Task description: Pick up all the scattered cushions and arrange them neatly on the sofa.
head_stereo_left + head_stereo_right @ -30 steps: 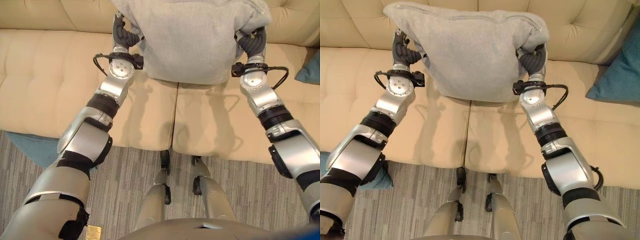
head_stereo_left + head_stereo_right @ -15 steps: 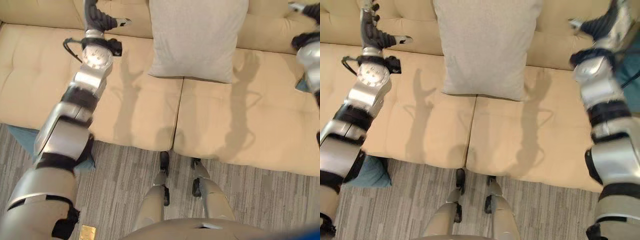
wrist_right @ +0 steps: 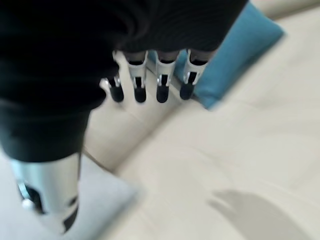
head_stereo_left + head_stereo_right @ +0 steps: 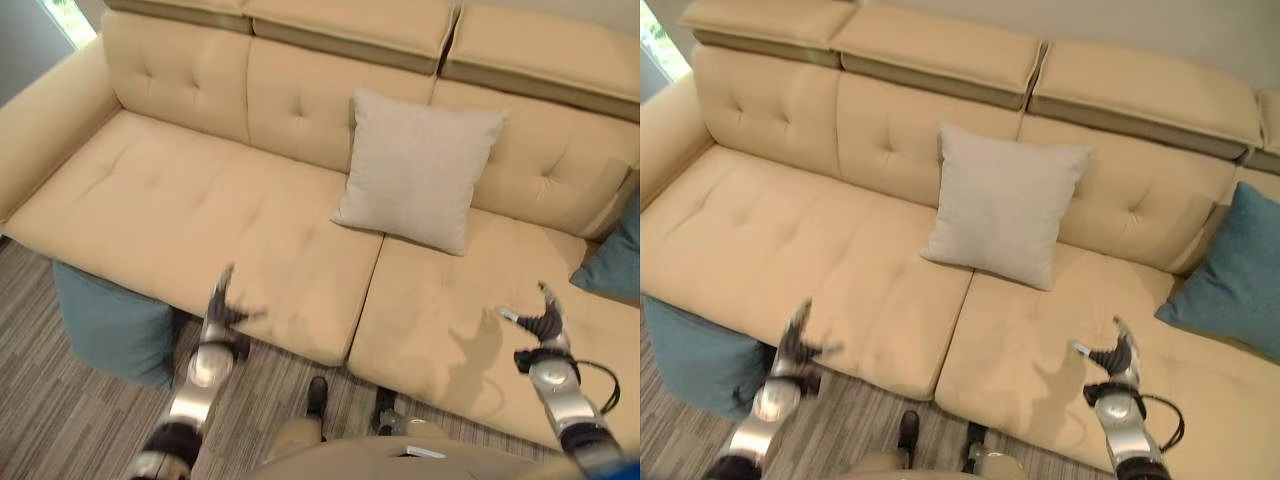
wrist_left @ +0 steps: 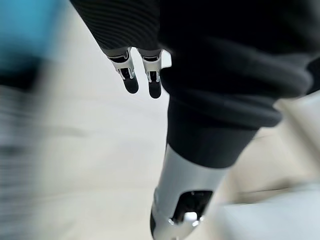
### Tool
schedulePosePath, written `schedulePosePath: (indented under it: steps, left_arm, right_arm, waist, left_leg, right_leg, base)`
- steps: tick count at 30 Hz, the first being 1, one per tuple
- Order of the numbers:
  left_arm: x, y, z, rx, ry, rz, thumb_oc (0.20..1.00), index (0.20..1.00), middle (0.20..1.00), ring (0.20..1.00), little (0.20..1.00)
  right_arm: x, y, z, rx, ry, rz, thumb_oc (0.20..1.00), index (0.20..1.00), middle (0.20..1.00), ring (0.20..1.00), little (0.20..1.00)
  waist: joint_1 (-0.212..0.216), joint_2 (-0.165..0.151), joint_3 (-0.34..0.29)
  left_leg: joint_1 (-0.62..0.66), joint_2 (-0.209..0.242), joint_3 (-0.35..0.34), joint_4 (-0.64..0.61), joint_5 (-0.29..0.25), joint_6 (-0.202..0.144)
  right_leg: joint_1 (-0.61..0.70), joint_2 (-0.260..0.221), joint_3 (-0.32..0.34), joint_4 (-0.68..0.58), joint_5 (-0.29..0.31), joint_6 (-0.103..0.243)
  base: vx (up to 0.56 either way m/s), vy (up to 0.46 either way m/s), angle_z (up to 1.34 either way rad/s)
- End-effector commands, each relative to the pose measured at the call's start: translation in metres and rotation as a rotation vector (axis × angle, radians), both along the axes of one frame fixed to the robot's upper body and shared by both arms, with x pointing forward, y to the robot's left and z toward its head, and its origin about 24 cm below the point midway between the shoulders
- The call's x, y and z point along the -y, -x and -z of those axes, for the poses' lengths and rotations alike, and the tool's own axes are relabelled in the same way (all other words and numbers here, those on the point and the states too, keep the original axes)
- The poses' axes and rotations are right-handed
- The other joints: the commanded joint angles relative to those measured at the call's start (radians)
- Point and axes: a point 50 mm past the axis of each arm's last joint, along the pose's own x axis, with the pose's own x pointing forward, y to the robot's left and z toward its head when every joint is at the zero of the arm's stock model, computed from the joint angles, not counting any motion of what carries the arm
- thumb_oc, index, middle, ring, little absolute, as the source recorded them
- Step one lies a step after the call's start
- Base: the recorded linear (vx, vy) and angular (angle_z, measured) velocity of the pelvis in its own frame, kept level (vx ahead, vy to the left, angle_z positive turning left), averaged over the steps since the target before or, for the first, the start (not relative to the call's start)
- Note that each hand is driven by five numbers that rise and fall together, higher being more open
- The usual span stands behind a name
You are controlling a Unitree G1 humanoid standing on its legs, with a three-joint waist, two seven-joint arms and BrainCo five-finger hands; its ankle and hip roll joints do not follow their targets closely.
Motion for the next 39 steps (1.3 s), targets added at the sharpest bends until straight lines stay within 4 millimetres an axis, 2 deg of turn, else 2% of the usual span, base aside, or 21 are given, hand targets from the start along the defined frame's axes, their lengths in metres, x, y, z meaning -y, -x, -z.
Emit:
schedulePosePath:
  steps: [1, 3, 4, 6, 8, 11, 15, 16, 17, 18, 20, 21, 23, 24, 25, 29, 30, 31, 32, 36, 39]
  left_arm:
    - [0.003, -0.03, 0.004, -0.024, 0.01, 0.046, 1.0, 1.0, 1.0, 1.0, 1.0]
    - [-0.002, 0.034, 0.038, -0.34, -0.001, -0.032, 1.0, 1.0, 1.0, 1.0, 1.0]
    - [-0.002, 0.034, 0.038, -0.339, -0.001, -0.032, 1.0, 1.0, 1.0, 1.0, 1.0]
    - [-0.003, 0.049, 0.042, -0.399, 0.001, -0.067, 1.0, 1.0, 1.0, 1.0, 1.0]
    - [-0.003, 0.052, 0.042, -0.411, 0.004, -0.065, 1.0, 1.0, 1.0, 1.0, 1.0]
    - [0.001, 0.048, 0.043, -0.416, 0.002, -0.019, 1.0, 1.0, 1.0, 1.0, 1.0]
    - [0.0, 0.03, 0.039, -0.374, -0.018, 0.015, 1.0, 1.0, 1.0, 1.0, 1.0]
    - [-0.001, 0.016, 0.035, -0.337, -0.034, 0.03, 1.0, 1.0, 1.0, 1.0, 1.0]
    - [-0.001, 0.011, 0.033, -0.322, -0.041, 0.038, 1.0, 1.0, 1.0, 1.0, 1.0]
    - [0.0, -0.003, 0.029, -0.277, -0.05, 0.051, 1.0, 1.0, 1.0, 1.0, 1.0]
    - [0.001, -0.007, 0.028, -0.259, -0.042, 0.042, 1.0, 1.0, 1.0, 1.0, 1.0]
    - [0.008, -0.014, 0.027, -0.238, -0.023, 0.045, 1.0, 1.0, 1.0, 1.0, 1.0]
    - [0.014, -0.019, 0.027, -0.229, -0.014, 0.064, 1.0, 1.0, 1.0, 1.0, 1.0]
    - [0.019, -0.019, 0.029, -0.223, 0.0, 0.064, 1.0, 1.0, 1.0, 1.0, 1.0]
    - [0.018, -0.014, 0.03, -0.24, -0.009, 0.064, 1.0, 1.0, 1.0, 1.0, 1.0]
    - [0.016, -0.003, 0.033, -0.272, -0.007, 0.047, 1.0, 1.0, 1.0, 1.0, 1.0]
    - [0.016, -0.001, 0.034, -0.277, 0.0, 0.043, 1.0, 1.0, 1.0, 1.0, 1.0]
    - [0.016, -0.001, 0.034, -0.278, 0.003, 0.043, 1.0, 1.0, 1.0, 1.0, 1.0]
    - [0.015, 0.001, 0.035, -0.285, 0.005, 0.047, 1.0, 1.0, 1.0, 1.0, 1.0]
    - [0.003, 0.014, 0.035, -0.307, 0.02, -0.032, 1.0, 1.0, 1.0, 1.0, 1.0]
    - [-0.007, 0.019, 0.034, -0.321, 0.003, -0.066, 1.0, 1.0, 1.0, 1.0, 1.0]
  right_arm:
    - [-0.009, -0.027, -0.007, 0.052, -0.028, -0.079, 1.0, 1.0, 1.0, 1.0, 1.0]
    - [-0.021, 0.008, 0.029, -0.163, -0.101, -0.069, 1.0, 1.0, 1.0, 1.0, 1.0]
    - [-0.021, 0.008, 0.029, -0.163, -0.101, -0.069, 1.0, 1.0, 1.0, 1.0, 1.0]
    - [-0.026, 0.023, 0.041, -0.246, -0.133, -0.052, 1.0, 1.0, 1.0, 1.0, 1.0]
    - [-0.029, 0.037, 0.049, -0.322, -0.147, -0.048, 1.0, 1.0, 1.0, 1.0, 1.0]
    - [-0.031, 0.055, 0.058, -0.437, -0.147, -0.054, 1.0, 1.0, 1.0, 1.0, 1.0]
    - [-0.033, 0.046, 0.057, -0.438, -0.139, -0.067, 1.0, 1.0, 1.0, 1.0, 1.0]
    - [-0.033, 0.042, 0.056, -0.428, -0.144, -0.059, 1.0, 1.0, 1.0, 1.0, 1.0]
    - [-0.033, 0.041, 0.056, -0.419, -0.145, -0.051, 1.0, 1.0, 1.0, 1.0, 1.0]
    - [-0.034, 0.038, 0.055, -0.391, -0.163, -0.025, 1.0, 1.0, 1.0, 1.0, 1.0]
    - [-0.035, 0.033, 0.053, -0.376, -0.161, -0.038, 1.0, 1.0, 1.0, 1.0, 1.0]
    - [-0.033, 0.022, 0.049, -0.358, -0.13, -0.078, 1.0, 1.0, 1.0, 1.0, 1.0]
    - [-0.028, 0.018, 0.045, -0.345, -0.108, -0.081, 1.0, 1.0, 1.0, 1.0, 1.0]
    - [-0.021, 0.02, 0.045, -0.359, -0.091, -0.068, 1.0, 1.0, 1.0, 1.0, 1.0]
    - [-0.02, 0.027, 0.047, -0.376, -0.1, -0.049, 1.0, 1.0, 1.0, 1.0, 1.0]
    - [-0.019, 0.04, 0.051, -0.404, -0.123, -0.019, 1.0, 1.0, 1.0, 1.0, 1.0]
    - [-0.019, 0.044, 0.052, -0.41, -0.133, -0.009, 1.0, 1.0, 1.0, 1.0, 1.0]
    - [-0.02, 0.047, 0.054, -0.421, -0.141, -0.004, 1.0, 1.0, 1.0, 1.0, 1.0]
    - [-0.022, 0.046, 0.054, -0.421, -0.15, -0.009, 1.0, 1.0, 1.0, 1.0, 1.0]
    - [-0.031, 0.029, 0.052, -0.408, -0.127, -0.102, 1.0, 1.0, 1.0, 1.0, 1.0]
    - [-0.037, 0.014, 0.048, -0.379, -0.125, -0.14, 1.0, 1.0, 1.0, 1.0, 1.0]
  waist:
    - [0.02, -0.024, -0.014]
    - [0.023, -0.027, -0.032]
    - [0.024, -0.027, -0.03]
    - [0.03, -0.029, -0.03]
    - [0.037, -0.032, -0.027]
    - [0.052, -0.034, -0.013]
    - [0.053, -0.028, 0.032]
    - [0.039, -0.021, 0.049]
    - [0.034, -0.021, 0.047]
    - [0.029, -0.028, 0.03]
    - [0.032, -0.036, 0.025]
    - [0.043, -0.031, 0.034]
    - [0.053, -0.022, 0.058]
    - [0.051, -0.028, 0.076]
    - [0.04, -0.043, 0.074]
    - [0.018, -0.067, 0.078]
    - [0.005, -0.073, 0.079]
    - [0.001, -0.069, 0.073]
    - [0.002, -0.069, 0.062]
    - [0.026, -0.089, 0.057]
    - [0.031, -0.082, 0.073]
  left_leg:
    - [0.026, 0.008, 0.074, 0.011, -0.035, -0.023]
    - [0.09, 0.0, 0.09, 0.011, -0.059, -0.014]
    - [0.092, 0.0, 0.091, 0.011, -0.059, -0.014]
    - [0.121, -0.006, 0.094, 0.016, -0.073, -0.006]
    - [0.134, -0.009, 0.096, 0.02, -0.08, -0.001]
    - [0.142, -0.021, 0.092, 0.028, -0.087, 0.013]
    - [0.125, -0.029, 0.08, 0.036, -0.077, 0.032]
    - [0.097, -0.03, 0.057, 0.045, -0.065, 0.037]
    - [0.075, -0.034, 0.045, 0.05, -0.059, 0.038]
    - [0.02, -0.04, -0.005, 0.057, -0.038, 0.027]
    - [-0.006, -0.042, -0.028, 0.062, -0.023, 0.016]
    - [-0.07, -0.028, -0.076, 0.074, 0.026, -0.026]
    - [-0.116, -0.026, -0.111, 0.082, 0.061, -0.047]
    - [-0.168, -0.024, -0.073, 0.123, 0.056, -0.048]
    - [-0.183, -0.016, 0.0, 0.194, 0.016, -0.027]
    - [-0.143, -0.011, 0.075, 0.321, -0.101, -0.002]
    - [-0.117, 0.017, 0.131, 0.346, -0.135, 0.003]
    - [-0.075, 0.038, 0.169, 0.313, -0.136, -0.001]
    - [-0.035, 0.034, 0.178, 0.244, -0.127, -0.008]
    - [0.009, -0.013, 0.121, 0.173, -0.128, 0.008]
    - [0.014, -0.032, 0.073, 0.155, -0.116, 0.022]
  right_leg:
    - [0.049, -0.074, -0.003, 0.005, -0.042, 0.125]
    - [0.1, -0.072, 0.012, 0.005, -0.051, 0.124]
    - [0.102, -0.072, 0.013, 0.005, -0.051, 0.124]
    - [0.124, -0.072, 0.027, 0.005, -0.051, 0.123]
    - [0.134, -0.073, 0.034, 0.005, -0.049, 0.125]
    - [0.141, -0.084, 0.041, 0.016, -0.037, 0.128]
    - [0.073, -0.104, 0.068, 0.154, -0.06, 0.124]
    - [0.047, -0.086, 0.136, 0.214, -0.089, 0.119]
    - [0.04, -0.073, 0.167, 0.236, -0.106, 0.117]
    - [0.07, -0.051, 0.216, 0.232, -0.137, 0.114]
    - [0.093, -0.048, 0.207, 0.179, -0.143, 0.103]
    - [0.112, -0.013, 0.192, 0.097, -0.152, 0.088]
    - [0.124, 0.005, 0.159, 0.064, -0.153, 0.079]
    - [0.123, 0.001, 0.103, 0.045, -0.135, 0.073]
    - [0.117, -0.01, 0.067, 0.035, -0.118, 0.069]
    - [0.108, -0.043, -0.011, 0.026, -0.098, 0.058]
    - [0.107, -0.055, -0.057, 0.031, -0.098, 0.056]
    - [0.111, -0.059, -0.097, 0.032, -0.095, 0.057]
    - [0.115, -0.059, -0.13, 0.037, -0.091, 0.062]
    - [0.108, -0.086, -0.138, 0.106, -0.096, 0.065]
    - [0.061, -0.112, -0.089, 0.196, -0.113, 0.067]
  base:
    - [-0.03, 0.145, -0.07]
    - [0.01, 0.168, -0.19]
    - [0.02, 0.103, -0.26]
    - [-0.01, 0.086, -0.15]
    - [-0.03, 0.093, -0.1]
    - [-0.1, 0.118, -0.18]
    - [-0.19, 0.05, -0.03]
    - [-0.3, 0.002, 0.15]
    - [-0.32, -0.114, 0.53]
    - [-0.19, -0.168, 1.06]
    - [-0.18, -0.291, 1.82]
    - [-0.26, -0.349, 1.44]
    - [-0.33, -0.262, 1.35]
    - [-0.4, -0.188, 2.14]
    - [-0.35, -0.14, 2.34]
    - [-0.16, -0.03, 1.01]
    - [-0.1, 0.042, 1.48]
    - [-0.08, 0.088, 1.66]
    - [-0.08, 0.155, 1.84]
    - [-0.1, 0.162, 0.87]
    - [-0.11, 0.09, 0.41]
